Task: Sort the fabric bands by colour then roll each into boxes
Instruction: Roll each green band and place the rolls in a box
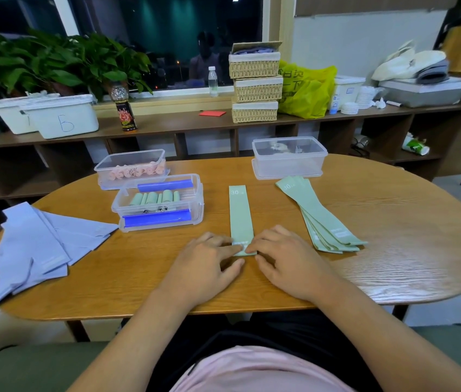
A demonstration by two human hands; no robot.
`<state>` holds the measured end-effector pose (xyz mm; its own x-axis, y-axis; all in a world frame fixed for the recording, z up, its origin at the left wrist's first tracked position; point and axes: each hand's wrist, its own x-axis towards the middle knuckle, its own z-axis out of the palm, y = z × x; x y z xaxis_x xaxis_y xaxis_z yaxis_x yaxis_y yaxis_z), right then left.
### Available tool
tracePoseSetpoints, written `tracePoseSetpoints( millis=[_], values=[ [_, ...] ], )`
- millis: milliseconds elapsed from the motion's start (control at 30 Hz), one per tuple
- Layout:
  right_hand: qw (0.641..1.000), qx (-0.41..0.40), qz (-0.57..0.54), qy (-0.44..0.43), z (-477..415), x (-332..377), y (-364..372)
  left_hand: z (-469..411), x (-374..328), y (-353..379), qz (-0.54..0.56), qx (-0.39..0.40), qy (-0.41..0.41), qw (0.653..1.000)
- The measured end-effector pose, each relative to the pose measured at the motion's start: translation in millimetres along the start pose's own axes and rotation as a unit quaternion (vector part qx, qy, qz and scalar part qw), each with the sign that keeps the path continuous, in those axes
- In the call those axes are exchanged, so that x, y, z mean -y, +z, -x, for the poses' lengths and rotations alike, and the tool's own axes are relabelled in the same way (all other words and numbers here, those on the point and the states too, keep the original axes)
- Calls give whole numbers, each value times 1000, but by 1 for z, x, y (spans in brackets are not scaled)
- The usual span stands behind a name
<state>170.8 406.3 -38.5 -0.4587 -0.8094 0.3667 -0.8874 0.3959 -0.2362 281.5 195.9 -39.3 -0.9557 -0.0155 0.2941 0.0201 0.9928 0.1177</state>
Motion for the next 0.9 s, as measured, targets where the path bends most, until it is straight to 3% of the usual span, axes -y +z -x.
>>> tracePoseSetpoints(
  millis=[900],
  values=[
    [998, 30, 36, 48, -14, -11, 7, -6, 2, 1, 117, -10, -60, 991]
  ],
)
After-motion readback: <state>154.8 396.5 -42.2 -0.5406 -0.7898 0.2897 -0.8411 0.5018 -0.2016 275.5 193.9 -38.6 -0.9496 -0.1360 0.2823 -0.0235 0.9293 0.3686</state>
